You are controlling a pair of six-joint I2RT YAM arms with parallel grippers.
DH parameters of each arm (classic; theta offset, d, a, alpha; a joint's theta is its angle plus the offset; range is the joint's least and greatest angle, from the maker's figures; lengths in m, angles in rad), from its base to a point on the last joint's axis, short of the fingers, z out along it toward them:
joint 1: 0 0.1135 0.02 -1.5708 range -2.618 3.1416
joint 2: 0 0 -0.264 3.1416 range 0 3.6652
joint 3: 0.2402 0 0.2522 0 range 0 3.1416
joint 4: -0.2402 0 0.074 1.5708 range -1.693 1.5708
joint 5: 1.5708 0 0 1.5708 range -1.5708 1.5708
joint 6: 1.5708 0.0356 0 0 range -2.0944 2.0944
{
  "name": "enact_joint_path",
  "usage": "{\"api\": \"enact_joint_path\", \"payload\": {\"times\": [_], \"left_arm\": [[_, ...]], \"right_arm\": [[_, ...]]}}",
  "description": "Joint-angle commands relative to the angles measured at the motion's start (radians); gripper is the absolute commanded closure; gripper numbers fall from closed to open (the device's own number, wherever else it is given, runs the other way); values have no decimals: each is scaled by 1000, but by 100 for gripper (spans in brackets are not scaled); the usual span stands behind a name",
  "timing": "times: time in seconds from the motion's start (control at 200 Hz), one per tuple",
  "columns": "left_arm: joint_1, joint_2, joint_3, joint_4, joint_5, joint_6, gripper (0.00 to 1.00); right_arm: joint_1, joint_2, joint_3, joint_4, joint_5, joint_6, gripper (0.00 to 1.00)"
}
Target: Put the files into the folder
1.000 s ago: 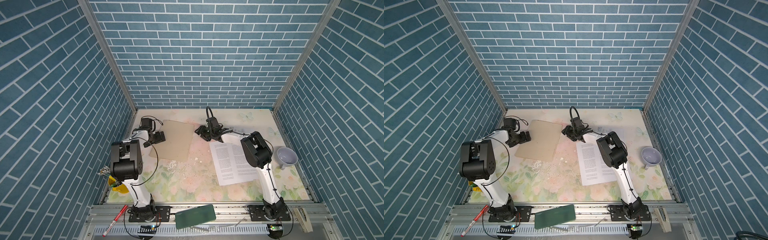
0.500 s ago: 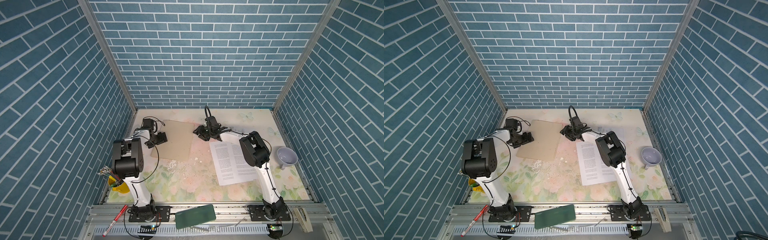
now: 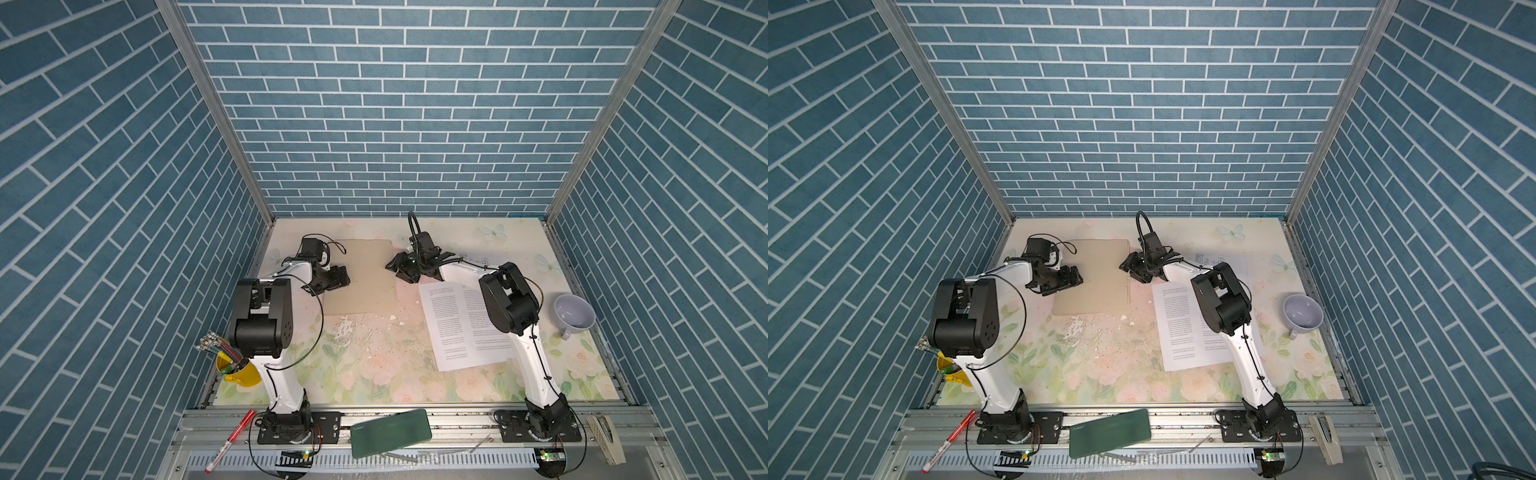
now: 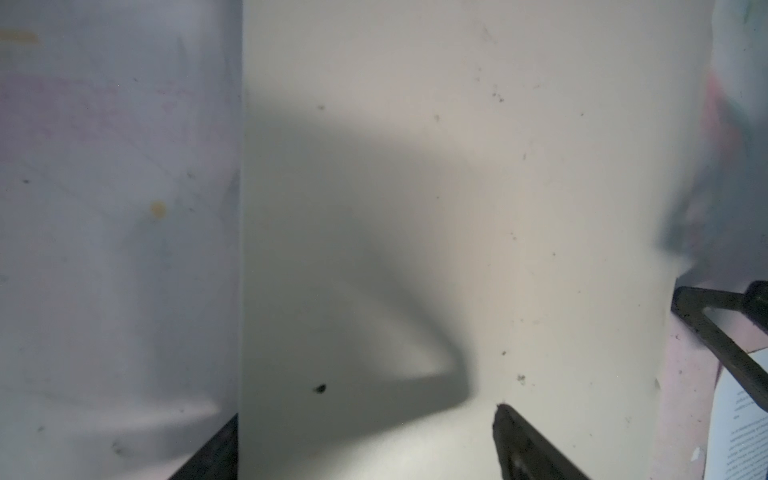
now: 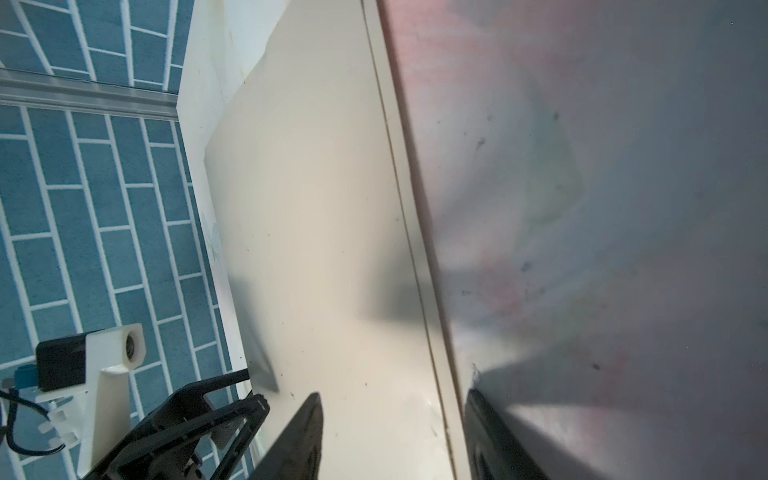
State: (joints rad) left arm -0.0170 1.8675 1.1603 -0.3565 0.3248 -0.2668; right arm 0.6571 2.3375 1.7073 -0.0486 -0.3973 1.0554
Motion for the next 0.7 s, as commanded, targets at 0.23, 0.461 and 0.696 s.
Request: {"api": "enact_joint_path", "payload": {"times": [0.23, 0.461, 0.696], "left_arm": [[-40, -39, -51, 8, 54, -24, 11], [-56, -49, -63, 17, 69, -26, 11], [-95, -69, -77, 9, 93, -35, 11]], "right_arm": [[-10, -50, -92, -33, -18, -44, 46], [-14, -110, -164, -24, -15, -64, 48], [-17, -213, -264, -29, 18, -78, 49]]}}
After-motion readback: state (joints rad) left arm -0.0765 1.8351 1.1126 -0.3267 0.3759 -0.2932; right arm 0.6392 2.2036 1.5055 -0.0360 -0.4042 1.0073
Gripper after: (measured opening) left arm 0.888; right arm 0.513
